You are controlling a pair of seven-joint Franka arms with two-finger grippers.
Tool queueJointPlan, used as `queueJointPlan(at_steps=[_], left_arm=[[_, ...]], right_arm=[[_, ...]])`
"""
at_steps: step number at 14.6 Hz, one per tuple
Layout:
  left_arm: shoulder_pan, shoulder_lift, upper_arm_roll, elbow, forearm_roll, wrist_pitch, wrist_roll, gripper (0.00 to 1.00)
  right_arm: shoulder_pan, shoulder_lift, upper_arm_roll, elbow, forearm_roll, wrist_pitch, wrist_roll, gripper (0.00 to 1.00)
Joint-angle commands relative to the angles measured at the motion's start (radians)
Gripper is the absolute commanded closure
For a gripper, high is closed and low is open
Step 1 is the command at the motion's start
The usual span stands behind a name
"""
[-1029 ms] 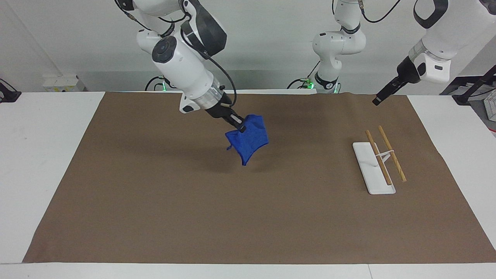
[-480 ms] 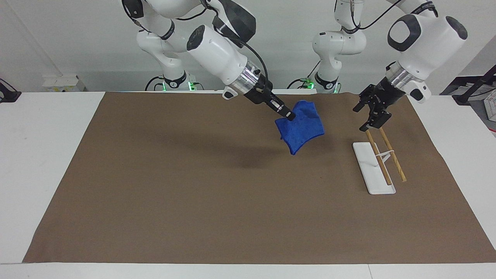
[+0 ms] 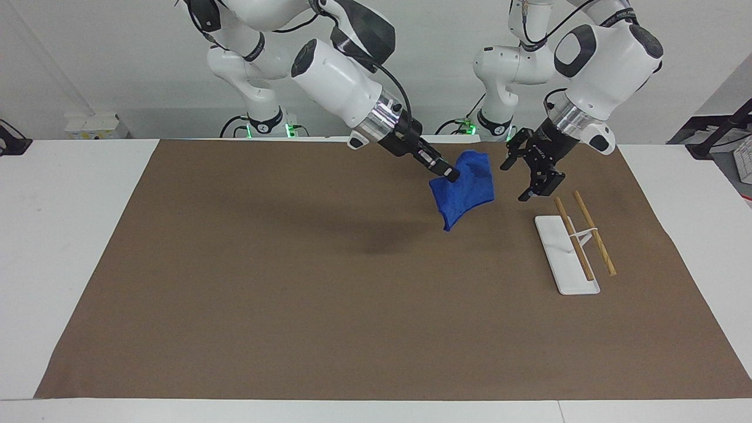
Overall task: Right arm passes towel to left arm to hang
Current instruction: 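Close the left gripper on the towel held by the right gripper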
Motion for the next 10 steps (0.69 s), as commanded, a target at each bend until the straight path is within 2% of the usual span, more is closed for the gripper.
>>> queueJointPlan(at_steps=[1, 6, 10], left_arm=[[-0.038, -0.032, 0.009, -0.056, -0.014, 0.051, -0.047, 0.00], [-0.077, -0.021, 0.009, -0.071, -0.016, 0.080, -0.052, 0.02], [-0.077, 0.011, 0.009, -0.074, -0.020, 0.143, -0.067, 0.35]], right_arm=[[-0.012, 0.019, 0.026, 0.019, 0.013, 0.005, 0.012, 1.00], [-0.012, 0.019, 0.028, 0.018, 0.011, 0.004, 0.010, 1.00], [-0.012, 0.019, 0.026, 0.019, 0.011, 0.002, 0.009, 1.00]])
